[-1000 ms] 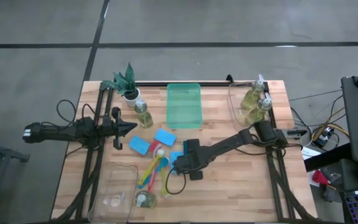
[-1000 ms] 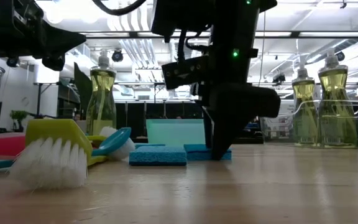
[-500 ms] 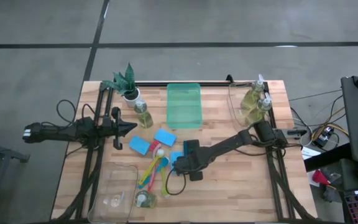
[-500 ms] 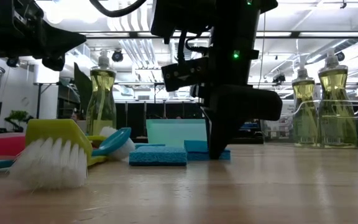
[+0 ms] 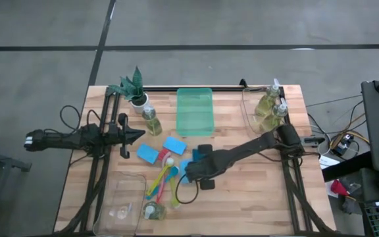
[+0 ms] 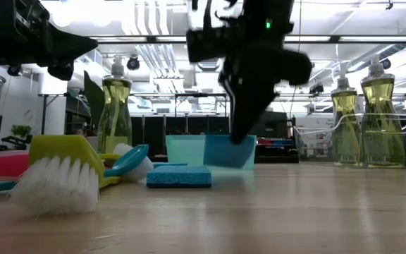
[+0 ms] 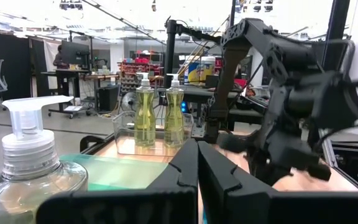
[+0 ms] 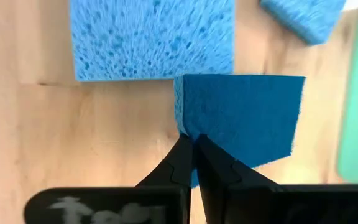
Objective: Pick & Place Kitchen Sink Supplies
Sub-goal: Put the blue sponge into the green bin
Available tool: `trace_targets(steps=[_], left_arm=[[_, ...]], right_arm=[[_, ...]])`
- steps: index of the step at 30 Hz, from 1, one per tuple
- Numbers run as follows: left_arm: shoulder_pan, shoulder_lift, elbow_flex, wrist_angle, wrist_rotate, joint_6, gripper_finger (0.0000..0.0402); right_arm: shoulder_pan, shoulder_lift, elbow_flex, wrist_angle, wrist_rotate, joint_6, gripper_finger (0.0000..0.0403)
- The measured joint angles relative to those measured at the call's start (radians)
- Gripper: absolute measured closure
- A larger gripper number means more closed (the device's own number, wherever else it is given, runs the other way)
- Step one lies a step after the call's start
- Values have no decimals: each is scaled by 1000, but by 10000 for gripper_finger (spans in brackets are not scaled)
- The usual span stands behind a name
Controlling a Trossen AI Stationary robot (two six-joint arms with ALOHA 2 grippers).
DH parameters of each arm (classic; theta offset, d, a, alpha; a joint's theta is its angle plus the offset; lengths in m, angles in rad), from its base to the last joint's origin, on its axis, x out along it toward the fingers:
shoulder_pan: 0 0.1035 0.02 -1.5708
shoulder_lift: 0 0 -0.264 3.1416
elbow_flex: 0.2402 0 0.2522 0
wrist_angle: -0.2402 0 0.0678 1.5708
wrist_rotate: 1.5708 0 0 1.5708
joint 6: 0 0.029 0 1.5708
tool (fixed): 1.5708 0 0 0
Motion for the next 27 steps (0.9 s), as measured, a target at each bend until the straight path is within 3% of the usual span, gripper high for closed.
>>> trace_targets(steps=[13, 27], left_arm=[[0, 0, 0, 0, 0, 0, 399], [0, 0, 0, -3, 0, 0, 399]], right_arm=[[-8, -195, 0, 8, 25, -2, 394], [-134, -343, 2, 106, 105, -109, 394]])
